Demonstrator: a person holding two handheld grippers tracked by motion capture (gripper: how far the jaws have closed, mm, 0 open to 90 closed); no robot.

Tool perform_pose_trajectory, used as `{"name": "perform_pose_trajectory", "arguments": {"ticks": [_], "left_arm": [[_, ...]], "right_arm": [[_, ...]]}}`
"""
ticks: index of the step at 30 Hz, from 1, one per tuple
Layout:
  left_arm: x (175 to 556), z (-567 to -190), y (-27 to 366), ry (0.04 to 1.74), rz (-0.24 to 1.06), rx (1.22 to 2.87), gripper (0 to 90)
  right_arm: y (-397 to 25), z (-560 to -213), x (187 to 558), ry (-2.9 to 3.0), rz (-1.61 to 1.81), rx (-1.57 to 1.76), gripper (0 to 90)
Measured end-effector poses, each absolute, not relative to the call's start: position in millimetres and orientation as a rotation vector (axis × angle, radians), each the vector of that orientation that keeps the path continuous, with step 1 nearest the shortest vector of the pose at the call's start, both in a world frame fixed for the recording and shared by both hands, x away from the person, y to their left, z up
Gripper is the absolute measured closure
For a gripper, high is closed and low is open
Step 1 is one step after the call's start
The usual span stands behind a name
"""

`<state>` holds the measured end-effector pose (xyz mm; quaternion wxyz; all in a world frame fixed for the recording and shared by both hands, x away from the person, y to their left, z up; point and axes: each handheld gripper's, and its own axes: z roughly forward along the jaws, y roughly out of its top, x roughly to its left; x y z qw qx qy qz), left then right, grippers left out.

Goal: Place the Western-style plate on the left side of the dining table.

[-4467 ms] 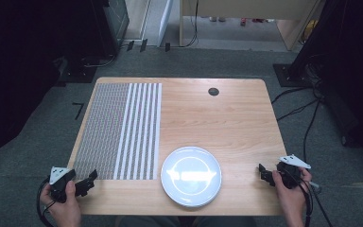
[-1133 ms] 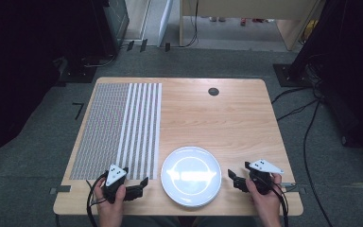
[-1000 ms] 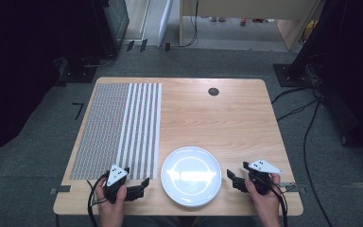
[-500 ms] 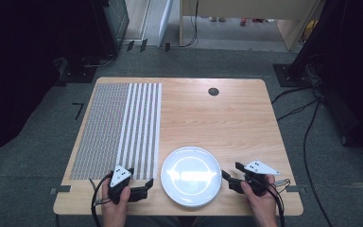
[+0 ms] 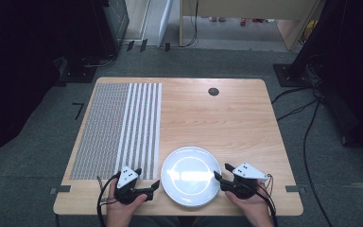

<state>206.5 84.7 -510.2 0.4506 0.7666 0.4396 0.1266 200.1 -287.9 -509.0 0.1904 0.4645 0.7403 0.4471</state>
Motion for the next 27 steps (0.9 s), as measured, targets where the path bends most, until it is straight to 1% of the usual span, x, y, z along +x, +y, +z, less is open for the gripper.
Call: {"name": "perform_pose_trajectory", "arguments": {"ticks": [2,3,4,5,8,9,10,11,12,13,14,15,18,19,21,24,27], "left_arm": [[206.3,-510.9,82.6,1.068,0.296,1.905,15.4],[206.3,-510.9,82.6,1.068,0.296,1.905,15.6],[206.2,-511.0,82.0,1.060,0.285,1.904,15.6],[205.9,-511.1,81.5,1.052,0.279,1.903,22.0],[204.6,-510.8,79.2,1.030,0.264,1.901,23.9],[204.0,-510.4,78.5,1.019,0.257,1.898,26.8],[203.5,-510.1,78.0,1.012,0.256,1.895,26.8],[202.8,-509.4,77.1,1.003,0.253,1.890,46.8],[202.4,-509.1,76.2,0.990,0.244,1.888,46.8],[202.0,-509.2,75.4,0.975,0.231,1.892,55.2],[201.9,-509.2,75.0,0.968,0.221,1.891,55.2],[202.0,-509.4,74.8,0.966,0.214,1.891,57.3],[203.5,-510.0,76.0,0.973,0.186,1.879,50.0],[204.0,-510.3,76.1,0.976,0.184,1.878,50.0],[204.7,-511.2,75.9,0.980,0.180,1.877,47.3],[206.6,-513.0,75.2,0.983,0.134,1.876,44.7],[207.4,-515.2,72.1,0.977,0.091,1.881,44.5]], "right_arm": [[-291.0,-508.7,199.9,2.083,1.314,1.313,64.2],[-291.0,-508.7,199.9,2.083,1.314,1.313,64.2],[-292.9,-508.7,199.9,2.090,1.352,1.321,67.3],[-294.8,-509.7,200.3,2.099,1.374,1.328,69.6],[-295.3,-510.7,200.3,2.098,1.353,1.331,69.7],[-296.2,-511.5,201.0,2.101,1.355,1.341,70.3],[-296.2,-511.5,201.0,2.101,1.355,1.341,70.3],[-296.6,-512.5,202.0,2.118,1.355,1.350,71.9],[-296.6,-512.5,202.0,2.118,1.355,1.350,71.9],[-297.0,-513.9,203.0,2.131,1.342,1.359,72.4],[-297.0,-513.9,203.0,2.131,1.342,1.359,72.4],[-297.4,-514.7,203.7,2.134,1.349,1.368,72.3],[-298.2,-515.2,204.0,2.119,1.365,1.398,74.6],[-298.2,-515.2,204.0,2.119,1.365,1.398,74.6],[-298.6,-514.4,203.6,2.101,1.375,1.389,76.8],[-300.5,-514.9,204.6,2.102,1.386,1.398,78.8],[-302.5,-515.5,204.9,2.099,1.410,1.421,79.5]]}}
